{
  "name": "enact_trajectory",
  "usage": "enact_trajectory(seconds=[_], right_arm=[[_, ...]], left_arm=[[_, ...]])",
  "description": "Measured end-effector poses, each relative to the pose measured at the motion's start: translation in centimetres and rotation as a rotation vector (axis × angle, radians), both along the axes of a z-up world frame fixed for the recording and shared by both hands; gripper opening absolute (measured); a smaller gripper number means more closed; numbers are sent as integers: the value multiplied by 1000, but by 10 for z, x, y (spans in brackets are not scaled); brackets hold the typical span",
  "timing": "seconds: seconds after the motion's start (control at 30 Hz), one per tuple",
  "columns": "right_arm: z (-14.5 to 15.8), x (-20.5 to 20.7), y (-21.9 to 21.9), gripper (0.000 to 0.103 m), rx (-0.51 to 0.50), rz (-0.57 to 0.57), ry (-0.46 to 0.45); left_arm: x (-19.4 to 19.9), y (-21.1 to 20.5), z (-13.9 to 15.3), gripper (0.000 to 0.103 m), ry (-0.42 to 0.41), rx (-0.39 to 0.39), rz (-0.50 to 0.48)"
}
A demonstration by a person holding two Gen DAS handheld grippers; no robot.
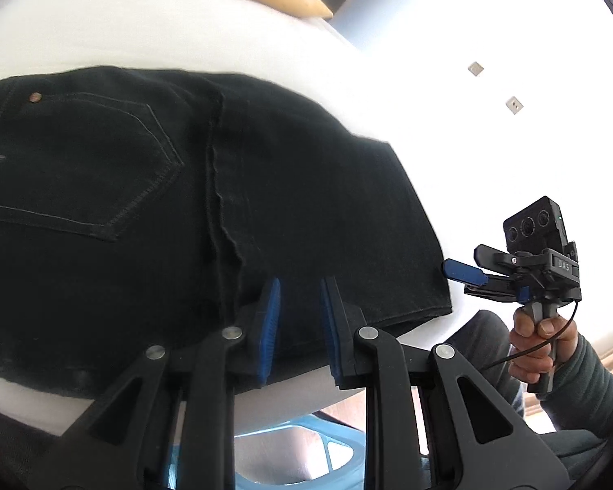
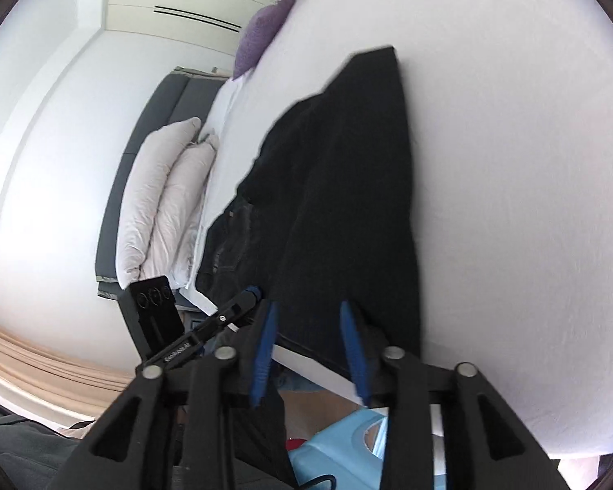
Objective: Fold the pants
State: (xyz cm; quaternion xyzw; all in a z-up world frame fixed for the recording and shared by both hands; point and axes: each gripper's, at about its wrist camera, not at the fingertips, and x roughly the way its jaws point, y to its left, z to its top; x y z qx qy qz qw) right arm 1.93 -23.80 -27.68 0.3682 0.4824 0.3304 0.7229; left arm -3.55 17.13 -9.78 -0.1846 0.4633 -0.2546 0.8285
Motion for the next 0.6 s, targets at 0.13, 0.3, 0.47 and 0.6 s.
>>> enact_trajectory(seconds=[0.13,0.3,0.47,0.6], right_arm=[[30,25,40,55,100,63,-82],[26,81,103,55,124,119,-65],[-35,128,108,27,40,37,125],[-25,124,107,44,36,25,124]], left_arm=[[-13,66,24,19,-46,-70,167],[-24,169,42,19,-38,-156,430],[-36,231,41,19,4,-125,599],[-45,263,22,27,55,-175,710]])
